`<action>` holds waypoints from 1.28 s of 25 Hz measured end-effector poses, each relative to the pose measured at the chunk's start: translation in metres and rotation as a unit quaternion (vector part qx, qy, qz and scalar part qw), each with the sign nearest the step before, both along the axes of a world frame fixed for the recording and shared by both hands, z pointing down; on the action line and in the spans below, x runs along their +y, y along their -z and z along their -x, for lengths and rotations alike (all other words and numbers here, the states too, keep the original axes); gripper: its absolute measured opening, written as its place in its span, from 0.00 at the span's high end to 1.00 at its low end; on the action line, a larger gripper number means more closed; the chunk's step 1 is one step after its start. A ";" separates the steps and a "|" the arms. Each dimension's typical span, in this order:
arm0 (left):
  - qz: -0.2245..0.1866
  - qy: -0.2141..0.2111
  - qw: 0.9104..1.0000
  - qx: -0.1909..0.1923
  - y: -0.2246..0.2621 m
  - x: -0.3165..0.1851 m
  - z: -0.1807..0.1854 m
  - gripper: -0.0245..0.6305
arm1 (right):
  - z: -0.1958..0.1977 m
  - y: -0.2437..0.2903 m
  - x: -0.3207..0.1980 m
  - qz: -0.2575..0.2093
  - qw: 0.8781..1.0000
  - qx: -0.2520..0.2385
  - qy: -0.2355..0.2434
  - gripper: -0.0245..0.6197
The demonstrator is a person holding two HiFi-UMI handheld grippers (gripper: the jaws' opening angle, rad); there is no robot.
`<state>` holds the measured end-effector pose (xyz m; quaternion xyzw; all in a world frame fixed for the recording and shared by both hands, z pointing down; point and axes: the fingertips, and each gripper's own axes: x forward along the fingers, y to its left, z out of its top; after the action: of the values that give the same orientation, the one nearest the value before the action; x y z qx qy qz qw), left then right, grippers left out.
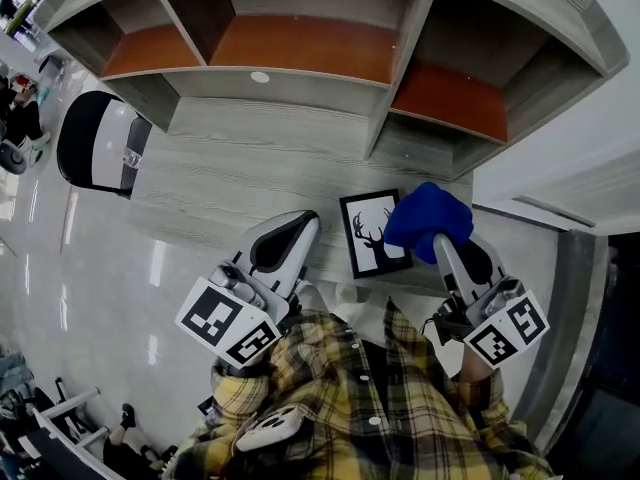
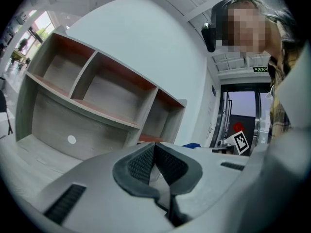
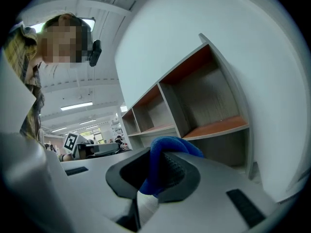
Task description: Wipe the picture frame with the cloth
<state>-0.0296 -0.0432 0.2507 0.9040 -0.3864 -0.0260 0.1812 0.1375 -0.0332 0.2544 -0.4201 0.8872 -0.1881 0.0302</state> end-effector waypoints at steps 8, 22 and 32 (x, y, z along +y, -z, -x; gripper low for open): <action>0.020 -0.100 0.995 -0.006 0.001 -0.047 0.012 0.95 | 0.025 0.006 -0.026 0.012 0.996 -0.002 -0.085 0.89; 0.070 -0.264 0.961 -0.046 -0.042 -0.093 0.015 0.95 | 0.058 -0.019 -0.039 0.064 0.973 0.009 -0.221 0.89; 0.134 -0.282 0.946 -0.091 -0.117 -0.088 -0.001 0.95 | 0.046 -0.059 -0.020 0.127 0.964 0.000 -0.233 0.89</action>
<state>-0.0288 -0.1309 0.3679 0.9420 -0.1303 0.1604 0.2645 0.0911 -0.0534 0.3133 -0.6158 0.7335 -0.2869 0.0202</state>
